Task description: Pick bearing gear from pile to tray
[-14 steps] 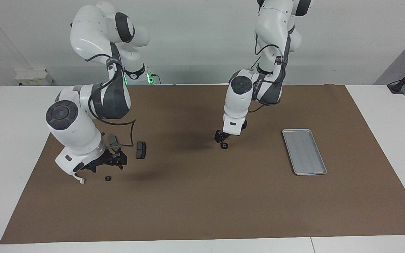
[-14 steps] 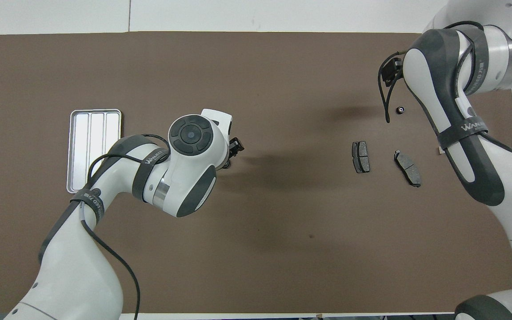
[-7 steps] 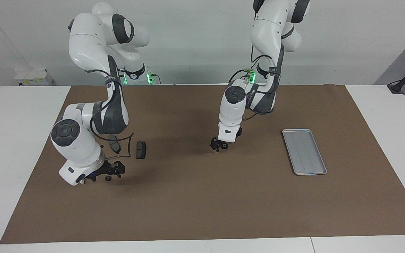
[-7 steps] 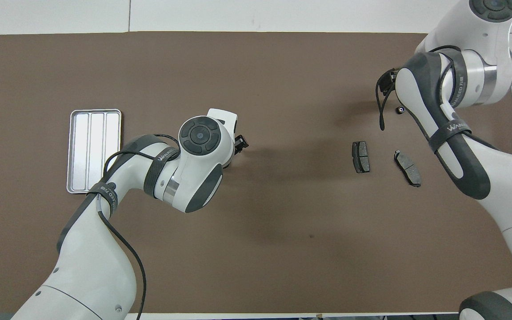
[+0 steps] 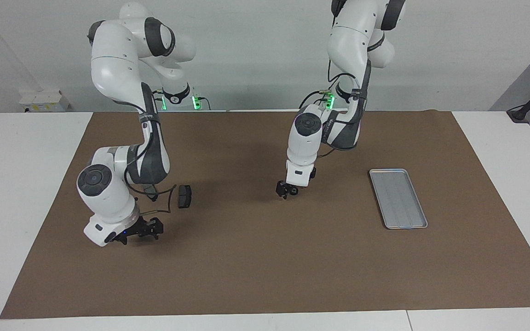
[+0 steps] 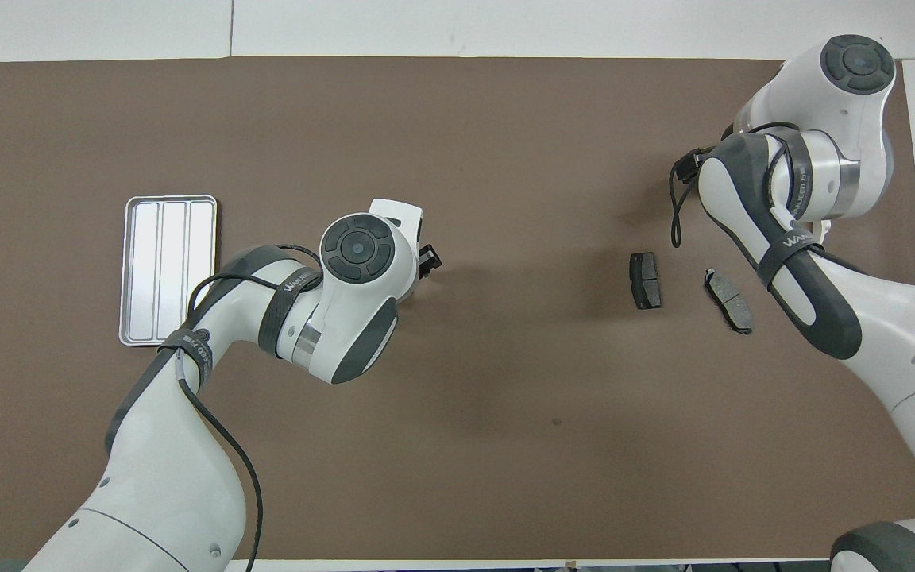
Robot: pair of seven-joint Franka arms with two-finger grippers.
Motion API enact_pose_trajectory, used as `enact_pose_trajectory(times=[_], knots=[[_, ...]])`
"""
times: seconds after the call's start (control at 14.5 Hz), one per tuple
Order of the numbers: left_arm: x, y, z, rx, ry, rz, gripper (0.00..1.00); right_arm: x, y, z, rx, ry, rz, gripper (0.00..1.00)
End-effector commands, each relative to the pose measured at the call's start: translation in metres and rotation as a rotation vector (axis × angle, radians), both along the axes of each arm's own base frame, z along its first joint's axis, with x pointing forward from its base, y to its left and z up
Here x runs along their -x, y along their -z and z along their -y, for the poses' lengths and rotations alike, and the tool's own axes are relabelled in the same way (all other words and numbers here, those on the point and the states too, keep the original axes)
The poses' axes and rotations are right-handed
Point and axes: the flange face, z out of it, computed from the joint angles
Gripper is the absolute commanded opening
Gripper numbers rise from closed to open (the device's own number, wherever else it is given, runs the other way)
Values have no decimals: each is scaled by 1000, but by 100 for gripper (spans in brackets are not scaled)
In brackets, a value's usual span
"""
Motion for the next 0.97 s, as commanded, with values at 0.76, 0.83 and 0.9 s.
enact_pose_trajectory(times=[0.76, 0.83, 0.9], knots=[[-5, -11, -6, -17, -52, -1, 0, 20, 3, 17, -7, 79, -38, 100], [-8, -15, -14, -30, -51, -12, 0, 20, 5, 18, -7, 93, -39, 100], [-13, -32, -29, -22, -48, 0, 0, 21, 8, 19, -6, 99, -44, 100]])
